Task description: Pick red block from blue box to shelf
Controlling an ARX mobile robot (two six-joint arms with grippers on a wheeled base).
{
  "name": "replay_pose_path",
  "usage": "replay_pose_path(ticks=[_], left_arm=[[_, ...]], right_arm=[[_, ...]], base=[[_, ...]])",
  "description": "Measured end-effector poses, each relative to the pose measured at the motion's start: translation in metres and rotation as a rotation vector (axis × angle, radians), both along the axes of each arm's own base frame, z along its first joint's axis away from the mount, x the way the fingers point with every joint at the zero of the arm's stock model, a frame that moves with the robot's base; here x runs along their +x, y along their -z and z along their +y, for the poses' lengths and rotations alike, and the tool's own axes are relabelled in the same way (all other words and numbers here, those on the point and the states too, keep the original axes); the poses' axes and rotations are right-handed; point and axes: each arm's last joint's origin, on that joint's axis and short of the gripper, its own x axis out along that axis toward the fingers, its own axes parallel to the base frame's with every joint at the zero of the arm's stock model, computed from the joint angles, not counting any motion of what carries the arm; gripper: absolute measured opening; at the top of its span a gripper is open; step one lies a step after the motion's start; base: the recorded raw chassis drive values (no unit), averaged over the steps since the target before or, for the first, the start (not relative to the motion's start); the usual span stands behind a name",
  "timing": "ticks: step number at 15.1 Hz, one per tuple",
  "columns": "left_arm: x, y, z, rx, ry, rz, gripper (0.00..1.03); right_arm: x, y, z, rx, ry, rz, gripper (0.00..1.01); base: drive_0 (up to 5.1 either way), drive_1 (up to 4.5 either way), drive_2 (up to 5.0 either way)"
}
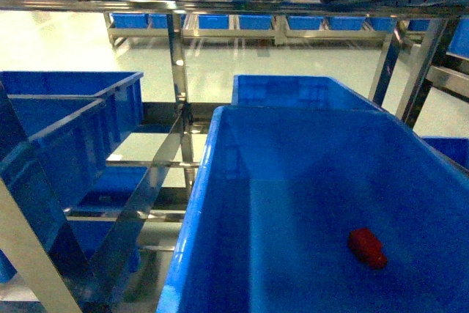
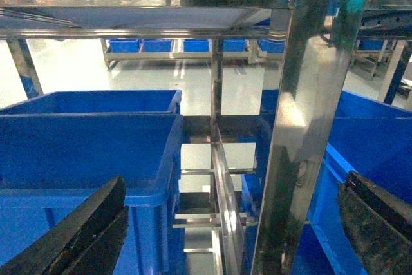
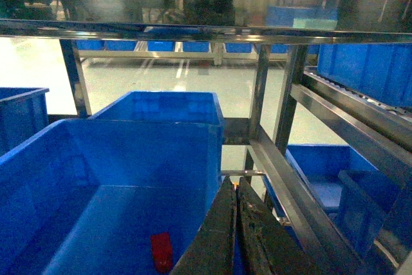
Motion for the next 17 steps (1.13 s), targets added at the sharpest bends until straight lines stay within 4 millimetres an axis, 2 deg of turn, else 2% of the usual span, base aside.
replay_pose_path(ticks=[6,8,17], left_arm=[[0.0,0.0,0.0,0.0,0.0,0.0,0.98],[0.0,0.0,0.0,0.0,0.0,0.0,0.98],[0.0,0.0,0.0,0.0,0.0,0.0,0.98]], right_arm=[[-0.01,0.001,0.0,0.0,0.0,0.002,0.01],[-0.021,0.004,0.0,0.0,0.0,0.011,0.01],[-0.021,0.004,0.0,0.0,0.0,0.012,0.01]], base=[[0.0,0.0,0.0],[0.0,0.0,0.0],[0.0,0.0,0.0]])
